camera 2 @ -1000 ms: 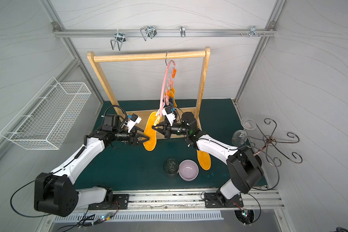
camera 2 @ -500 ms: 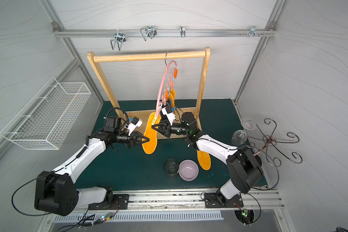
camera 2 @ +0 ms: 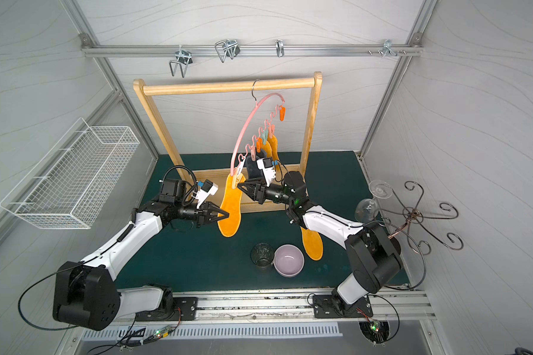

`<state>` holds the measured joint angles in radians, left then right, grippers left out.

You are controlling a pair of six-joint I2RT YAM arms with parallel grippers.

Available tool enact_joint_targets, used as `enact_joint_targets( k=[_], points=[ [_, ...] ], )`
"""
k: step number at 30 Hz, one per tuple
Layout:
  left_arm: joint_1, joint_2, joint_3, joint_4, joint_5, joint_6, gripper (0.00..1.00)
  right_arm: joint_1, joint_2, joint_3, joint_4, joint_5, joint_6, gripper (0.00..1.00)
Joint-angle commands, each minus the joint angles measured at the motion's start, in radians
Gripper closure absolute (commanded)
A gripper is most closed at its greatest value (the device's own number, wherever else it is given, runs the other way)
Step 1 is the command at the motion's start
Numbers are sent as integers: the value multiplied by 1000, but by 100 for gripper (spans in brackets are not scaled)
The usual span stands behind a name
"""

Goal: Take the shoe insoles off the hanger
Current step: Remove the insole from the hanger, then open the clamp at the hanger.

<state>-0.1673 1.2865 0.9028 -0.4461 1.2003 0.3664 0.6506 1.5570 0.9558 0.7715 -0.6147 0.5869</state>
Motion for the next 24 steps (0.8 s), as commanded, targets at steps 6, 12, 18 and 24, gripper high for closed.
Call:
enact_joint_targets(
  k=[6, 12, 18, 24],
  points=[
    [-6, 2, -6, 9, 32, 37, 100, -48, 91, 11, 256, -39, 166, 62],
    [-6, 5, -3, 3, 30, 44, 100, -89, 144, 9, 451, -108, 305, 47],
    [-6, 11, -1, -5, 29, 50, 100, -106, 156, 22, 505, -148, 334, 44],
    [-6, 15, 2, -8, 30, 51, 100, -112, 169, 56, 500, -152, 346, 42]
  ],
)
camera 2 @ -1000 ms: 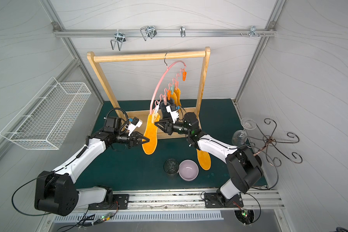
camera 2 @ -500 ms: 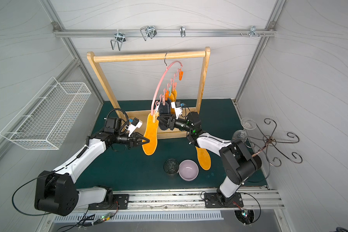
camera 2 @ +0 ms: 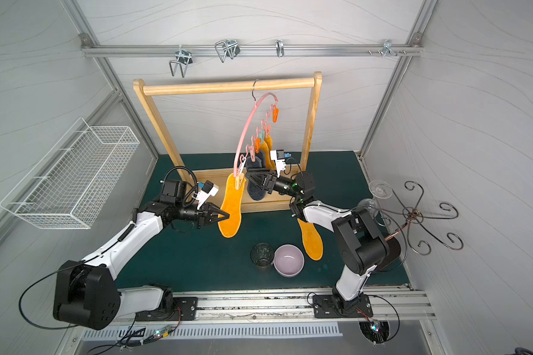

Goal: Take the shoe insoles off the hanger
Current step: Open the clamp at the hanger.

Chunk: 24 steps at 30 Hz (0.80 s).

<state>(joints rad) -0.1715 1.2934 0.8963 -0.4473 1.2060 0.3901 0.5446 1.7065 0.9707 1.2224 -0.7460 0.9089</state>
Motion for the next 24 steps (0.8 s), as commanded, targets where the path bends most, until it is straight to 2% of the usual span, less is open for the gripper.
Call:
enact_joint_targets(
  k=[1, 8, 17, 24],
  points=[
    [-2, 7, 9, -8, 21, 27, 100, -6, 25, 48, 51, -21, 30, 41],
    [-3, 8, 15, -22, 14, 34, 100, -5, 66, 124, 42, -49, 57, 41],
    [-2, 14, 21, -46, 3, 58, 100, 14, 92, 155, 4, -29, 30, 41],
    [-2, 21, 28, -62, -5, 70, 100, 30, 127, 201, -9, -30, 36, 49]
  ],
)
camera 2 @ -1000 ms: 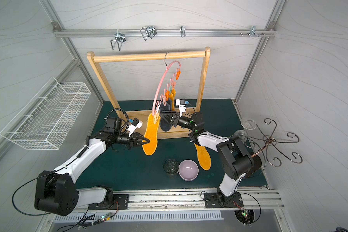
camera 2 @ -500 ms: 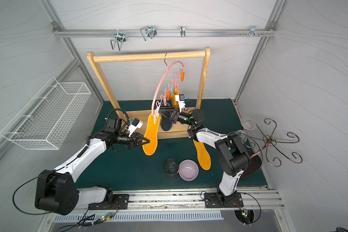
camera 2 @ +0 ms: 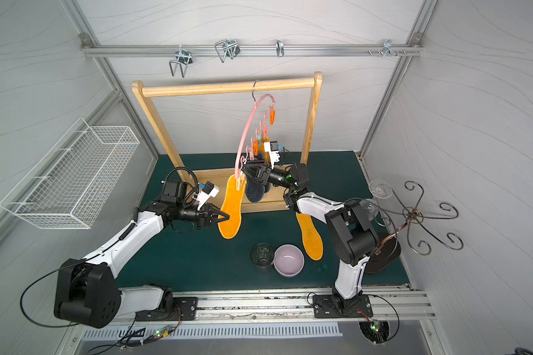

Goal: Take the shoe insoles off the hanger
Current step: Open the clamp at the hanger.

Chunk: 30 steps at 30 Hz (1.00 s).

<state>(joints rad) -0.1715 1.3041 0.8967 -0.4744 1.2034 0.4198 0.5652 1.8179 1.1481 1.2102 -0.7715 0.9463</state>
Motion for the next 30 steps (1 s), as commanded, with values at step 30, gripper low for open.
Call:
enact_joint_targets(
  k=[30],
  points=[
    [0, 44, -37, -36, -103, 137, 100, -54, -42, -143, 42, 79, 24, 56]
  ],
)
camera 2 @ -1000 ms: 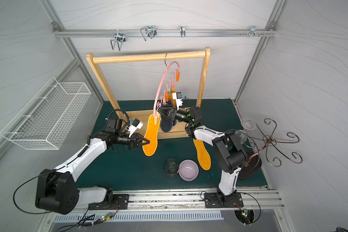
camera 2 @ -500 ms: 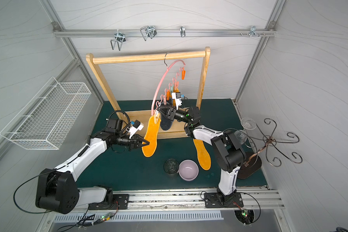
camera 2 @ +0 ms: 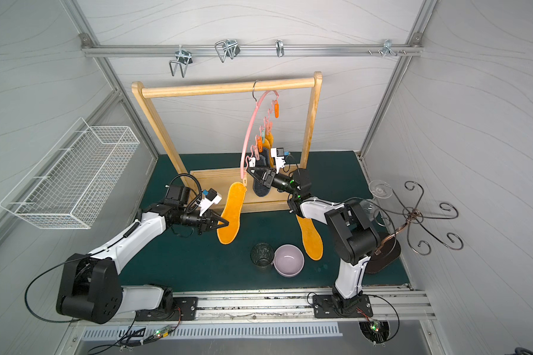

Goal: Take the shoe insoles off the hanger
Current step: Open the clamp at the hanger, then place the insole at the center of the board.

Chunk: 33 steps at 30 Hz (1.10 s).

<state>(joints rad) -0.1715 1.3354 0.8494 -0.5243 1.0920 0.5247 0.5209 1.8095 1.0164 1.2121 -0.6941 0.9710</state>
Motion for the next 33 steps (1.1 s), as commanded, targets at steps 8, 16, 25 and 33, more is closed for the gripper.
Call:
enact_joint_targets(
  k=[8, 16, 25, 33],
  points=[
    [-1, 3, 8, 13, 7, 32, 100, -25, -53, -80, 65, -15, -11, 52],
    [-1, 15, -2, 63, 25, -26, 100, -23, -85, -166, 66, -56, -47, 52],
    [-2, -6, -5, 121, 44, -101, 100, 33, -114, -259, 68, -31, -107, 51],
    [-2, -31, 2, 159, 80, -181, 100, 121, -125, -292, 69, -6, -175, 49]
  ],
)
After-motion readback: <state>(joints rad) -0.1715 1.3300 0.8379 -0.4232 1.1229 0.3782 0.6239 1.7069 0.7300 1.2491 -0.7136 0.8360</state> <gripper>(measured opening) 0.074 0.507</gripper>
